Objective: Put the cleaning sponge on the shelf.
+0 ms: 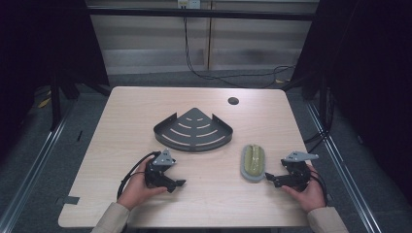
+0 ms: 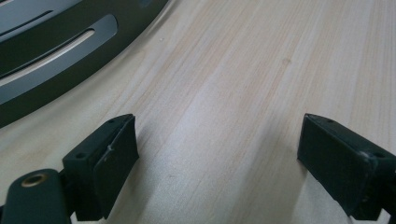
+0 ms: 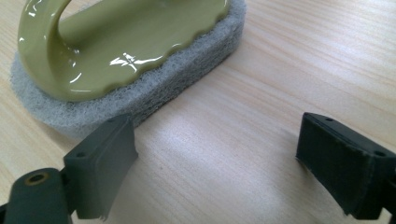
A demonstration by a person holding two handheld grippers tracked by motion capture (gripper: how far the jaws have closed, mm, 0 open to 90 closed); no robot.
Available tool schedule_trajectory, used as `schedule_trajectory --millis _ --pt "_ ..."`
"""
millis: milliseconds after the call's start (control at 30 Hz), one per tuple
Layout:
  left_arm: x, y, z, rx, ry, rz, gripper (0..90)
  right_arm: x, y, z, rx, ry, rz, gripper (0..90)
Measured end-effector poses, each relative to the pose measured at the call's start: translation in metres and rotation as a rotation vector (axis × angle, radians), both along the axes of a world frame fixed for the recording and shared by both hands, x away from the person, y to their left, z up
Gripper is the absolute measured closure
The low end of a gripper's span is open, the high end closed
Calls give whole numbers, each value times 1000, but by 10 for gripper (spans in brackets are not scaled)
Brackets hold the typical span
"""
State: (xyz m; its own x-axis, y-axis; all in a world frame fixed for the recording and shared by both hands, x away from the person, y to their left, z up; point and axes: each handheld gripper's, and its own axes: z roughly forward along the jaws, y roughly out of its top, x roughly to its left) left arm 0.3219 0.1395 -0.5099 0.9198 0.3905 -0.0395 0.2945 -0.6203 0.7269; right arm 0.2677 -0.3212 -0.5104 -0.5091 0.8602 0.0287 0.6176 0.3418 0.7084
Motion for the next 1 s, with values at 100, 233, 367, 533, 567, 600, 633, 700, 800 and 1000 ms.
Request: schedule_trajectory --millis 100,233,367,533,567,600,633,700,800,1000 --pt "0 0 0 0 0 0 117 2 1 2 -10 13 -5 137" --pt "0 0 0 -1 1 0 117 5 3 11 -19 97 -15 210" --pt "0 0 0 0 0 0 117 7 5 19 -33 141 -15 231" --pt "0 0 0 0 1 0 117 11 7 36 -48 221 -41 253" --pt "0 0 0 0 0 0 117 13 8 40 -51 242 -53 257" --pt "0 0 0 0 0 0 117 14 8 44 -48 262 -60 264" --pt "0 0 0 0 0 0 117 16 9 49 -44 273 -69 275" --pt "0 0 0 0 0 0 117 20 11 58 -42 303 -79 283" --pt "0 0 0 0 0 0 116 28 17 68 -74 315 -65 284" --pt "0 0 0 0 1 0 115 39 34 83 -93 337 -51 302"
